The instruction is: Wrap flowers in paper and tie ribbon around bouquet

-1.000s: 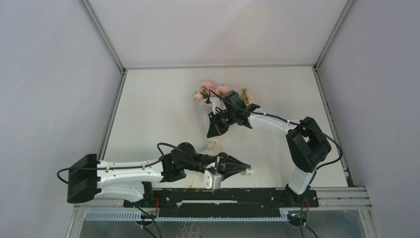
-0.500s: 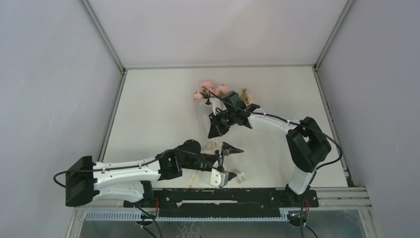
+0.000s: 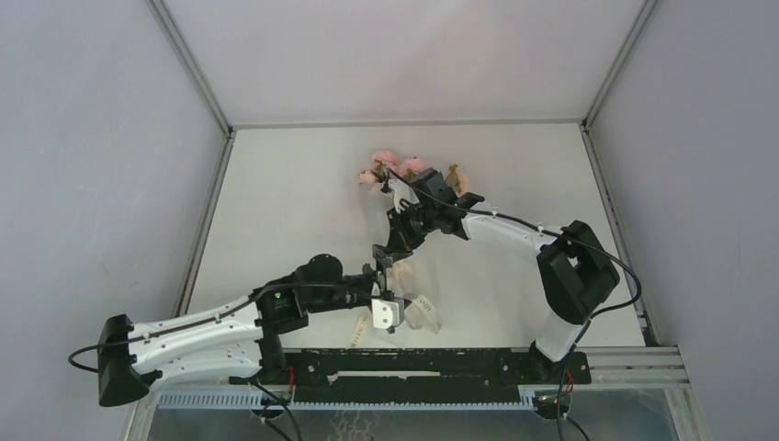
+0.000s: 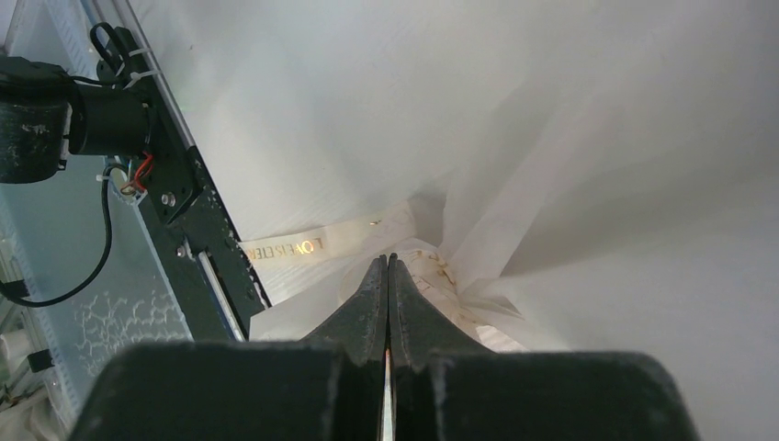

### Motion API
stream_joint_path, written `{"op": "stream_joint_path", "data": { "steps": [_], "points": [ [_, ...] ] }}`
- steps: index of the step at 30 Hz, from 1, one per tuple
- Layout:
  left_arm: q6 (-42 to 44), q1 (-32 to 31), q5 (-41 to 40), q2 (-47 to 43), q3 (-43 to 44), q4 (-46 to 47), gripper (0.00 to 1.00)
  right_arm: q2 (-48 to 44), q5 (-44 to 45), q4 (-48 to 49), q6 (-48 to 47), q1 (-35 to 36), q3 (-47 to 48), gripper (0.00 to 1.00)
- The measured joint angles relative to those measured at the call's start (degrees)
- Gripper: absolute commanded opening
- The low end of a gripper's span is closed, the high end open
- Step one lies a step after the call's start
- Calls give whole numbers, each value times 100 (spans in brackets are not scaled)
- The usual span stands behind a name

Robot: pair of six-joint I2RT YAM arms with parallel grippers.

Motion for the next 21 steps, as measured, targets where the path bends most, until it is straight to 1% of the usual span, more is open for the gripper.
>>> {"op": "stream_joint_path", "data": {
  "steps": [3,7,11,13,15,17,21],
  "points": [
    [26,-15,-205,-17,42,-529,95,-79,50,7,31,57,0,0],
    [190,-111,-855,330,317,-1108,100,-96,83,31,39,66,0,0],
    [304,-151,-1207,636,844,-1165,100,-96,138,35,42,66,0,0],
    [125,-162,-1099,896,1329,-1207,100,-96,142,42,39,66,0,0],
    [4,-201,-949,1161,1626,-1311,100,-96,142,44,33,63,0,0],
    [24,-315,-780,1432,1696,-1510,100,-94,140,44,26,52,0,0],
    [310,-732,-533,1755,1668,-2387,100,-96,140,37,-9,46,0,0]
  ]
}}
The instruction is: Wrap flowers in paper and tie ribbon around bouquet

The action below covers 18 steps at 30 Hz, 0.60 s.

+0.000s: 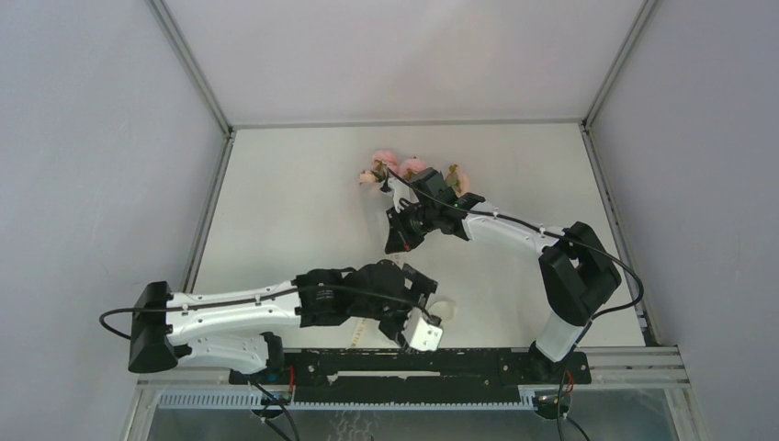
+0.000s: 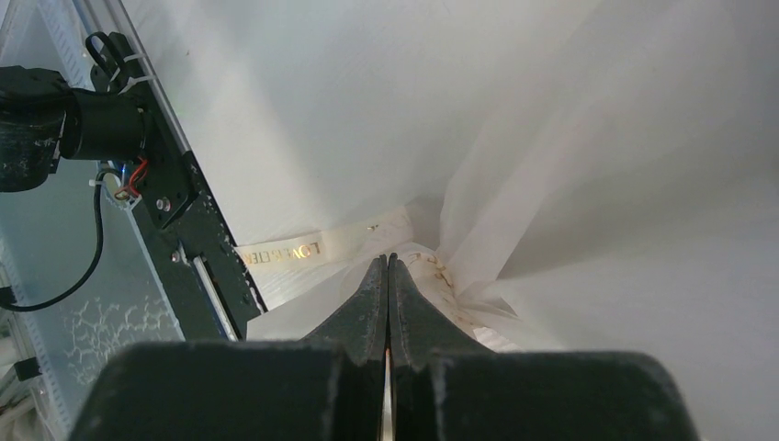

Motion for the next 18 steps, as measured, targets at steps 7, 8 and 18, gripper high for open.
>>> {"op": "stream_joint_path", "data": {
  "steps": [7,8,18],
  "points": [
    [1141,-144,-179,37,205,-1060,99,0,17,-2,-28,-11,0,0],
    [1145,-133,-229,35,275,-1093,91,0,26,-2,-28,-4,0,0],
    [-2304,1812,-74,-2608,-706,138,74,-11,313,155,490,24,-31,0]
  ]
}}
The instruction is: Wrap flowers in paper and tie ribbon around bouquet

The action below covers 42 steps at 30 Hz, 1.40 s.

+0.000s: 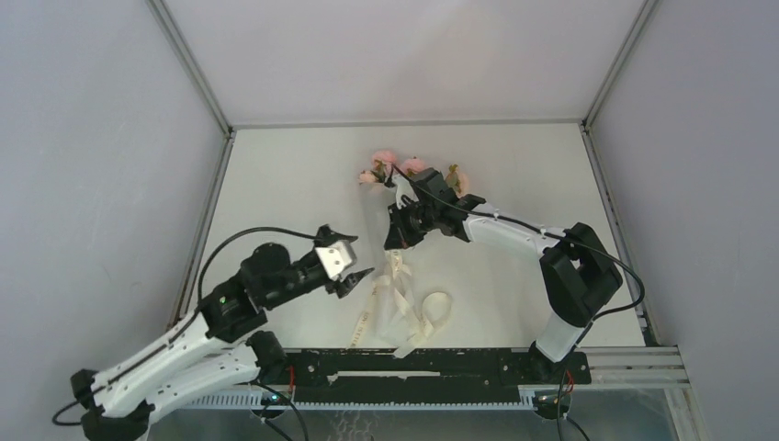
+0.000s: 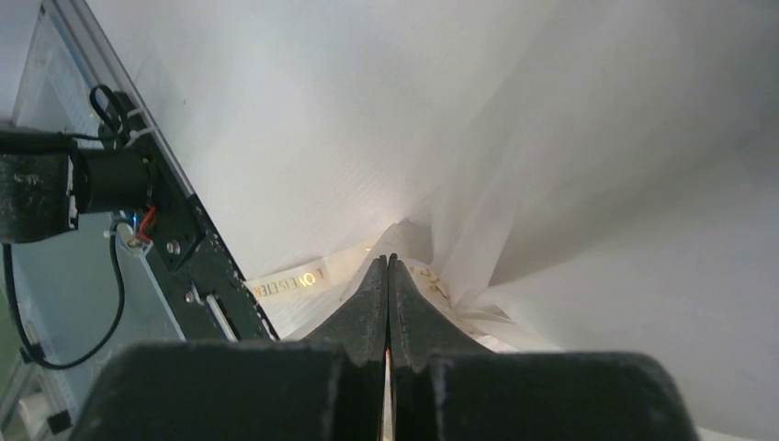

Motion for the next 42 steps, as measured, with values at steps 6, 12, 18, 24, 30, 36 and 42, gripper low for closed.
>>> {"op": "stream_joint_path", "data": {
  "steps": [6,12,18,24,30,36,42],
  "points": [
    [-2098,697,-94,-459,-1510,868,83,-354,369,428,907,63,-426,0],
    [-3082,1731,734,636,-2177,2072,91,-789,695,688,1451,411,-579,0],
    [-3202,1805,1644,1054,-2581,3727,84,-892,815,1069,1836,533,-651,0],
    [-3296,1906,1716,1458,-2758,4581,58,-885,826,1268,2070,570,-682,0],
    [-3442,2151,1591,1589,-2846,5018,55,-850,691,1429,2166,601,-682,0],
    [-3501,2184,1919,1674,-2900,5462,0,-756,422,1567,2177,597,-686,2],
    [-3545,2277,1832,1711,-3053,5488,0,-789,278,1512,1943,452,-693,26]
  ]
}}
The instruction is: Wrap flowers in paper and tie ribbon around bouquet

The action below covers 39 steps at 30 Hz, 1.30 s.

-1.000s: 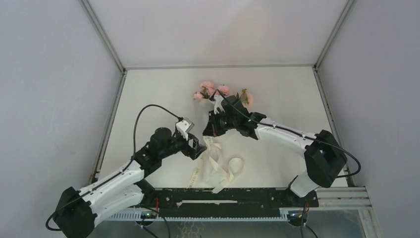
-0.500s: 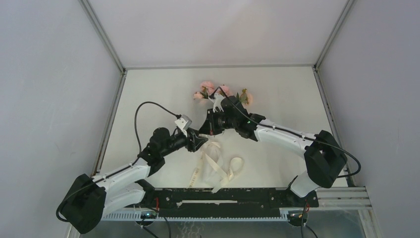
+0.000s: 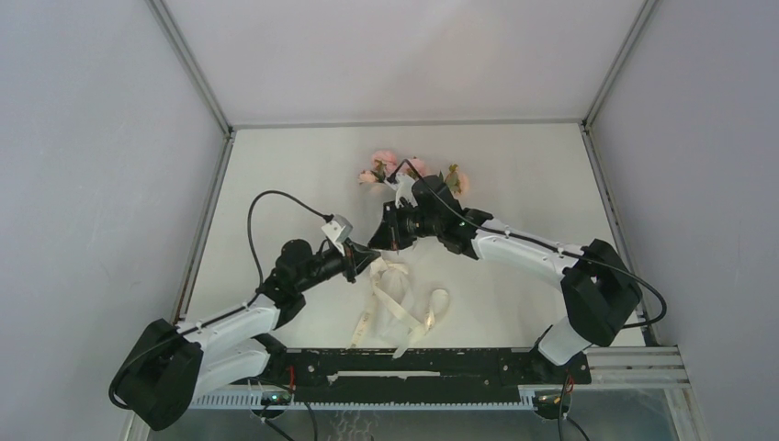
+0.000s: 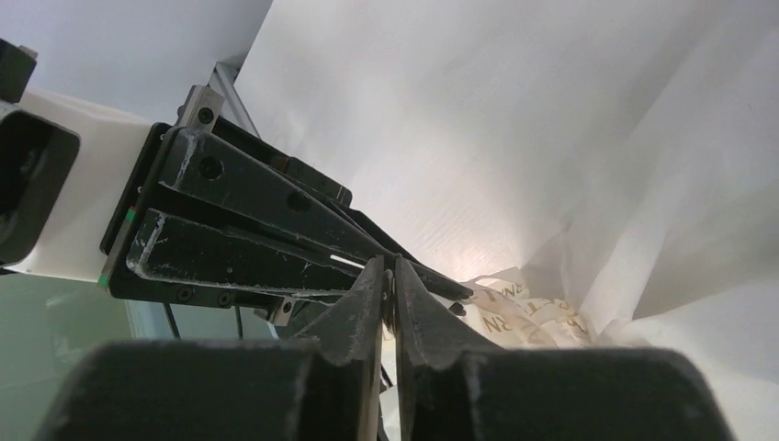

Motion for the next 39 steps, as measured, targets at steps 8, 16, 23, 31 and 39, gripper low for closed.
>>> {"op": "stream_joint_path", "data": {
  "steps": [8,16,23,31,39],
  "points": [
    [-109,92,-61,0,-68,247,0,-216,-317,-501,-944,-330,-9,53],
    [-146,149,-140,-28,-352,448,0,-7,-647,-1062,-2280,-485,-28,60],
    [-160,210,-317,-81,-444,595,0,621,-638,-1003,-2761,-350,-57,58],
    [-201,284,-350,-74,-457,643,0,815,-553,-966,-2927,-400,-83,0],
    [160,308,-516,459,-457,931,0,138,-662,-1209,-2900,-439,-317,0]
  ]
}}
